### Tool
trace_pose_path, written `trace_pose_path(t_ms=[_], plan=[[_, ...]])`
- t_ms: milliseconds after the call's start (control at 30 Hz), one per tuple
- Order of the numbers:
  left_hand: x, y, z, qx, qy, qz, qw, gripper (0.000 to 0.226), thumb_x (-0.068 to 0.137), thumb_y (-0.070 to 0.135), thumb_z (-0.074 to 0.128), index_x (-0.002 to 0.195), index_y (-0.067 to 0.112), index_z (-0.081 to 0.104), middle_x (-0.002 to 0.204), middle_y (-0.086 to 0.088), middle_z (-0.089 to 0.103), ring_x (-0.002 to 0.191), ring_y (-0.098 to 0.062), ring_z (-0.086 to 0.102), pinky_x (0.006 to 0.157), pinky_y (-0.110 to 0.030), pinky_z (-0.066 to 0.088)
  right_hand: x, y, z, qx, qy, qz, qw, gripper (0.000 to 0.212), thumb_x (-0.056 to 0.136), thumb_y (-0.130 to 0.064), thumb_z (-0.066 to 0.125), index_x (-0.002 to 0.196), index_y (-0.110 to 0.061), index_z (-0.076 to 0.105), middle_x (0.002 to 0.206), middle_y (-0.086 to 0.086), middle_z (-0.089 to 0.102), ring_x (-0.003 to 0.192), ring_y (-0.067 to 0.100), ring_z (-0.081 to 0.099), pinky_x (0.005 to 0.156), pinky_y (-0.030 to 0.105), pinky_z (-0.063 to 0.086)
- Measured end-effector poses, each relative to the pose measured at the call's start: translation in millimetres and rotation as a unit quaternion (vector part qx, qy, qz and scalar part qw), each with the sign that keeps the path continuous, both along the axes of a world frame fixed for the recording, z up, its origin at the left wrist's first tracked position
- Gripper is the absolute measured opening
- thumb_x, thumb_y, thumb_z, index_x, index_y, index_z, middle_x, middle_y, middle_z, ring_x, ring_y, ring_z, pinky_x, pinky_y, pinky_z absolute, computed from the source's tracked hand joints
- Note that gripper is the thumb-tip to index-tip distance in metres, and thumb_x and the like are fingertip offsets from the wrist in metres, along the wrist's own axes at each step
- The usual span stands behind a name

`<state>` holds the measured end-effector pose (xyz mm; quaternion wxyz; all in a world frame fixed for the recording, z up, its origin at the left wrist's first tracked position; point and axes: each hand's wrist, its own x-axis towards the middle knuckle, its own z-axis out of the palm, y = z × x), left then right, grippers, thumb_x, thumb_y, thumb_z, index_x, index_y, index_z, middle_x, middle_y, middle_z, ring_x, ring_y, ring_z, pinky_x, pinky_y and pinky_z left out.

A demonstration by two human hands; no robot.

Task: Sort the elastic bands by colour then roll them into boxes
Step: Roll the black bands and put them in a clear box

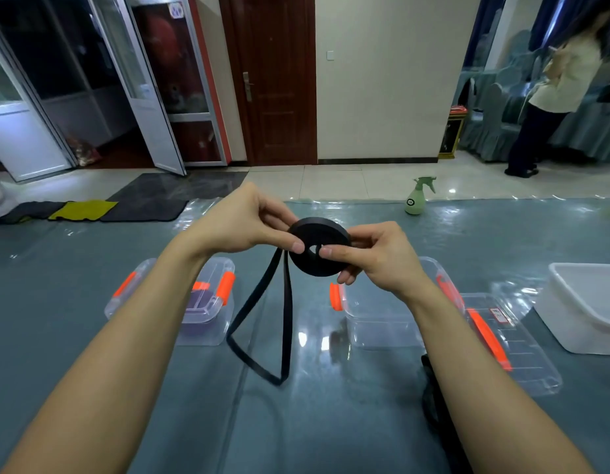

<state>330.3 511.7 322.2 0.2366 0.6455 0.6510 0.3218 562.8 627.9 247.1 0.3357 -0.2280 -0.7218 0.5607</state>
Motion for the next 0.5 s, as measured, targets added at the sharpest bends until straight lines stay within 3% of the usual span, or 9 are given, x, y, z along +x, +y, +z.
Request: trace_pose_path(t_ms=[133,233,300,433,500], plan=[[-2,-2,-14,0.036,-0.044,0.016,0.998,0.025,0.076,0.014,0.098,0.098,0.019,0.087,0.089,-0.003,0.086,0.089,-0.017,0.084,0.096,-0.037,0.066,-1,3,-5,-0.013,0.028,0.001,1.000,0.014,0.084,-0.012,0.091,0.096,-0.008,0.086,0.080,0.020,0.079,0.055,0.029,0.073,0.054,0.029,0.059],[-1,2,-12,0.012,0.029,0.020,0.999,0.022,0.077,0.019,0.099,0.095,0.022,0.088,0.083,0.004,0.084,0.084,-0.013,0.083,0.091,-0.038,0.066,-1,4,-5,0.027,-0.060,0.019,0.998,0.034,0.078,-0.032,0.098,0.107,-0.023,0.084,0.102,0.004,0.082,0.058,0.034,0.076,0.047,0.031,0.054],[2,7,-10,-0.012,0.115,0.020,0.993,0.019,0.076,0.021,0.099,0.092,0.026,0.088,0.077,0.009,0.083,0.079,-0.011,0.081,0.086,-0.043,0.066,-4,4,-2,0.095,-0.129,-0.012,0.987,0.050,0.069,-0.048,0.100,0.114,-0.036,0.081,0.110,-0.011,0.079,0.053,0.029,0.075,0.045,0.024,0.049],[16,18,-4,-0.052,0.277,-0.018,0.959,0.015,0.074,0.030,0.097,0.084,0.029,0.087,0.071,0.012,0.079,0.071,-0.011,0.075,0.075,-0.044,0.062,-16,1,0,0.233,-0.208,0.002,0.950,0.020,0.083,-0.044,0.092,0.095,-0.031,0.083,0.078,-0.025,0.075,0.052,0.011,0.073,0.056,0.023,0.050],[20,22,-1,-0.064,0.325,-0.033,0.943,0.015,0.073,0.034,0.096,0.082,0.029,0.086,0.070,0.012,0.077,0.069,-0.010,0.072,0.071,-0.043,0.061,-17,-1,-4,0.253,-0.224,0.004,0.941,0.015,0.086,-0.041,0.089,0.089,-0.027,0.083,0.067,-0.023,0.073,0.057,0.007,0.073,0.061,0.027,0.052]])
